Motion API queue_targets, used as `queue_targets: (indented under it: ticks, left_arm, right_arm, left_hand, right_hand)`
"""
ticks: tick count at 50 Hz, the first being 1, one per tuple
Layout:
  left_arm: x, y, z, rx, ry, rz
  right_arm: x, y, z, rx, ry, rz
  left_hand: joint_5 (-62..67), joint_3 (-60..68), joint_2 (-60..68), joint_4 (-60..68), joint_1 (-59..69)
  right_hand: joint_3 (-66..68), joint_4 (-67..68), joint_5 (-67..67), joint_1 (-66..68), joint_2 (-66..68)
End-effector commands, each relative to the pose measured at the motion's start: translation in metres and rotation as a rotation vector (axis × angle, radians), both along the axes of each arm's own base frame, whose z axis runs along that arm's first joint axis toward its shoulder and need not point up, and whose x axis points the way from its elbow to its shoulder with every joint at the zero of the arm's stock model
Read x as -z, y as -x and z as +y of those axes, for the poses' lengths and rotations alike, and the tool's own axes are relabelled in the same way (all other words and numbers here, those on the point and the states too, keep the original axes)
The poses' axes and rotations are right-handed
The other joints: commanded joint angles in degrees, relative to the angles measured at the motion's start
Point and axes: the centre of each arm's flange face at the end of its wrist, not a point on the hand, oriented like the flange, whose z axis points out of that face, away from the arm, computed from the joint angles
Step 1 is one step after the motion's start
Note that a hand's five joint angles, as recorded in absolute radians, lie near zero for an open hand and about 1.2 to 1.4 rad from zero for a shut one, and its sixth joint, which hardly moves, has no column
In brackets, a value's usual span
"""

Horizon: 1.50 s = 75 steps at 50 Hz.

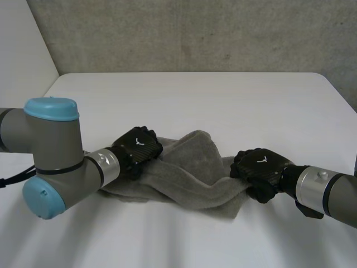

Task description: Fold the towel.

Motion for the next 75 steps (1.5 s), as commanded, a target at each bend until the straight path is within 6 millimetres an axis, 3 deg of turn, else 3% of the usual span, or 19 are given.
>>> queue_targets:
  ticks: [1,13,15,19,22,30,35,40,42,43,45,46,47,48,50,53,57,62,75]
  left_arm:
    - [0.004,0.003,-0.007,-0.003,0.009,0.0]
    - [0.021,0.002,-0.013,0.023,0.016,-0.062]
    - [0.023,0.002,-0.012,0.032,0.021,-0.076]
    - [0.02,-0.001,-0.008,0.038,0.01,-0.095]
    - [0.02,-0.001,-0.005,0.038,-0.005,-0.101]
    - [-0.025,-0.01,0.0,-0.002,0.056,-0.032]
    - [-0.044,-0.016,-0.022,-0.054,0.154,0.02]
    - [-0.082,-0.006,-0.051,-0.088,0.336,0.137]
    - [-0.102,-0.004,-0.059,-0.112,0.394,0.199]
    - [-0.122,-0.001,-0.065,-0.135,0.444,0.266]
    - [-0.149,-0.002,-0.066,-0.166,0.504,0.344]
    - [-0.15,-0.002,-0.066,-0.166,0.505,0.345]
    - [-0.185,-0.009,-0.062,-0.193,0.582,0.434]
    - [-0.219,-0.017,-0.052,-0.208,0.655,0.526]
    - [-0.245,-0.026,-0.041,-0.211,0.712,0.611]
    - [-0.262,-0.04,-0.029,-0.21,0.749,0.714]
    - [-0.245,-0.057,-0.034,-0.25,0.727,0.717]
    - [-0.16,-0.066,-0.029,-0.251,0.508,0.591]
    - [-0.034,-0.078,0.013,-0.249,0.203,0.331]
  right_arm:
    - [0.0,0.0,0.0,0.002,0.001,0.002]
    - [0.005,0.0,-0.001,0.004,-0.013,0.007]
    - [0.005,0.0,-0.002,0.006,-0.012,0.007]
    - [0.003,0.002,-0.004,0.017,-0.01,0.009]
    - [-0.001,0.003,-0.005,0.019,0.0,0.005]
    - [-0.009,0.003,0.002,0.0,-0.044,0.016]
    - [-0.013,-0.002,-0.007,-0.049,0.022,0.048]
    - [-0.043,-0.02,-0.043,-0.068,0.19,0.018]
    - [-0.097,-0.037,-0.067,-0.038,0.382,-0.089]
    - [-0.097,-0.037,-0.067,-0.038,0.383,-0.089]
    - [-0.17,-0.042,-0.082,0.052,0.603,-0.307]
    - [-0.171,-0.042,-0.082,0.052,0.604,-0.308]
    - [-0.205,-0.036,-0.083,0.103,0.695,-0.442]
    - [-0.206,-0.036,-0.083,0.104,0.696,-0.443]
    - [-0.245,-0.027,-0.074,0.137,0.787,-0.658]
    - [-0.232,-0.023,-0.068,0.146,0.749,-0.687]
    - [-0.203,-0.021,-0.057,0.153,0.688,-0.621]
    - [-0.144,-0.021,-0.045,0.13,0.569,-0.471]
    - [-0.021,-0.004,-0.014,0.095,0.322,-0.192]
  left_hand:
    - [-4.4,-2.9,-5.3,-3.4,-5.5]
    - [-5.1,-2.9,-6.0,-3.4,-6.2]
    - [0.7,-2.9,-0.2,-3.4,-0.5]
    - [44.3,-2.9,43.4,-3.4,43.1]
    - [47.4,-2.9,46.5,-3.4,46.3]
    - [47.4,-2.9,46.5,-3.4,46.3]
    - [47.4,-2.9,46.5,-3.4,46.3]
    - [47.4,-2.9,46.5,-3.4,46.3]
    - [47.4,-2.9,46.5,-3.4,46.3]
    - [47.4,-2.9,46.5,-3.4,46.3]
    - [47.4,-2.9,46.5,-3.4,46.3]
    - [47.4,-2.9,46.5,-3.4,46.3]
    - [47.4,-2.9,46.5,-3.4,46.3]
    - [47.4,-2.9,46.5,-3.4,46.3]
    - [47.4,-2.9,46.5,-3.4,46.3]
    - [47.4,-2.9,46.5,-3.4,46.3]
    - [47.4,-2.9,46.5,-3.4,46.3]
    - [47.4,-2.9,46.5,-3.4,46.3]
    - [47.4,-2.9,46.5,-3.4,46.3]
  right_hand:
    - [-2.5,-4.4,3.4,4.9,5.3]
    - [-2.5,-4.4,3.4,4.9,5.3]
    - [-2.5,-4.4,3.4,4.9,5.3]
    - [-2.5,-4.4,3.4,4.9,5.3]
    - [-2.5,-4.4,3.4,4.9,5.3]
    - [-2.5,-4.4,3.4,4.9,5.3]
    - [-2.5,-4.4,3.4,4.9,5.3]
    - [-2.5,-4.4,3.4,4.9,5.3]
    - [-2.5,-4.4,3.4,4.9,5.3]
    - [-2.5,-4.4,3.4,4.9,5.3]
    - [-2.5,-4.4,3.4,4.9,5.3]
    - [-2.5,-4.4,3.4,4.9,5.3]
    - [-2.5,-4.4,3.4,4.9,5.3]
    - [-2.5,-4.4,3.4,4.9,5.3]
    - [-2.5,-4.4,3.4,4.9,5.3]
    - [-2.5,-4.4,3.4,4.9,5.3]
    - [-2.5,-4.4,3.4,4.9,5.3]
    - [-2.5,-4.4,3.4,4.9,5.3]
    - [-2.5,-4.4,3.4,4.9,5.3]
